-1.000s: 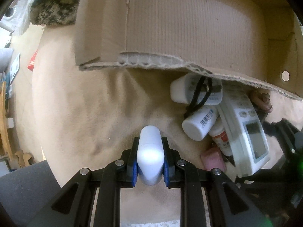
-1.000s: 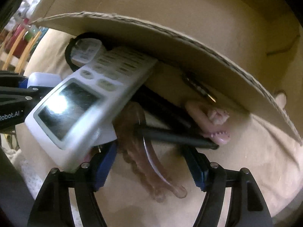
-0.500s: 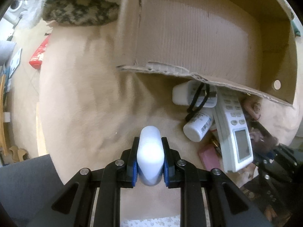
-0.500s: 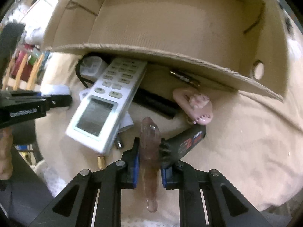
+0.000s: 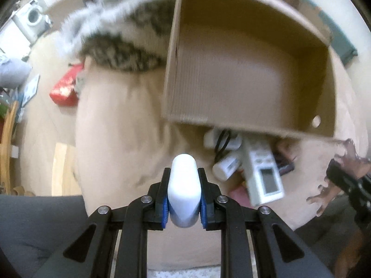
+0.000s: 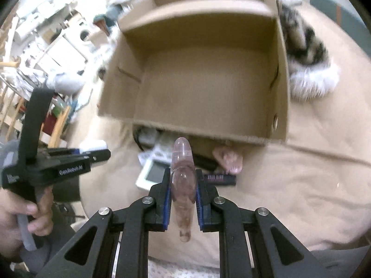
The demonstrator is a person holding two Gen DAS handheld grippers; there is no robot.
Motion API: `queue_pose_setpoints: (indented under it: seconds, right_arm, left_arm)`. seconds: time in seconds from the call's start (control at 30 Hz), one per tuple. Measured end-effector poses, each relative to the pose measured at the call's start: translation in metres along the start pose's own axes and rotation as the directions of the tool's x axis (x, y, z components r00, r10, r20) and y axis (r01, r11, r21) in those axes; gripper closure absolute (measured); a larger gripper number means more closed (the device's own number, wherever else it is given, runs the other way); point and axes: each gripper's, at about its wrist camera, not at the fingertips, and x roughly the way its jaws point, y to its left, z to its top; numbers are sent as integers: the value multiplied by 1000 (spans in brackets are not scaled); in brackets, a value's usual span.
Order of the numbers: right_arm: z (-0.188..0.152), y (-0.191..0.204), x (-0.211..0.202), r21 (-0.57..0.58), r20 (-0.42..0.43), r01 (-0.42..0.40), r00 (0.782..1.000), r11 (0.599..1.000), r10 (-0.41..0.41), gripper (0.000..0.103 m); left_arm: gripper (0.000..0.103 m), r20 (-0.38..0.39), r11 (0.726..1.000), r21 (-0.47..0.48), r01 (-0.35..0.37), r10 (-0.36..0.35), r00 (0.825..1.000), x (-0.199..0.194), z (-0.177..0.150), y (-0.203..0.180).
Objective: Organize rigid objects
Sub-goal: 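Lift the earbud case with the left gripper while the right gripper grasps the brown comb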
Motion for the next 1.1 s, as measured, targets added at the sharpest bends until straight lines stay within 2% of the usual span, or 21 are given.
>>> queue_pose_setpoints:
  seconds: [0.13, 0.3, 0.47, 0.57, 0.63, 0.67, 0.7, 0.77, 0.9, 1.1]
  right_arm:
    - [24, 0, -26, 1, 74, -16, 997, 1000, 15, 85]
    - [57, -4, -42, 11, 130, -53, 990, 999, 51, 85]
    - [83, -13, -47, 10, 148, -40, 988, 999, 38, 85]
    - [98, -20, -35, 20, 131, -34, 991, 999, 31, 85]
    - [105, -25, -22, 22, 115, -31, 993, 999, 28, 85]
    - [107, -28, -15, 26, 104, -33, 994, 999, 30, 85]
    - [109, -31, -8, 32, 93, -40, 995, 999, 37, 85]
    - [111, -40, 10, 54, 67, -55, 996, 997, 51, 85]
    - [108, -59, 45, 110, 19, -85, 996, 990, 83, 85]
    - [105, -66, 74, 133, -29, -93, 995, 987, 97, 85]
  left_arm:
    - [85, 92, 1000, 15, 4, -5, 996, -29, 19, -8]
    - [85, 179, 999, 18, 50, -52, 982, -57, 52, -18]
    - [85, 241, 998, 29, 47, -52, 969, -59, 79, -25]
    - [85, 270, 998, 42, 43, -53, 961, -49, 89, -31]
    - [85, 259, 996, 65, 67, -82, 962, -40, 93, -37]
    - [85, 237, 992, 73, 103, -118, 964, -31, 95, -38]
    - [85, 223, 992, 76, 104, -119, 968, -22, 96, -39]
    - [85, 222, 994, 85, 64, -82, 972, -10, 98, -42]
    - [85, 180, 996, 81, 48, -62, 982, 15, 101, -44]
    - [85, 197, 994, 109, 6, -27, 980, 33, 101, -47]
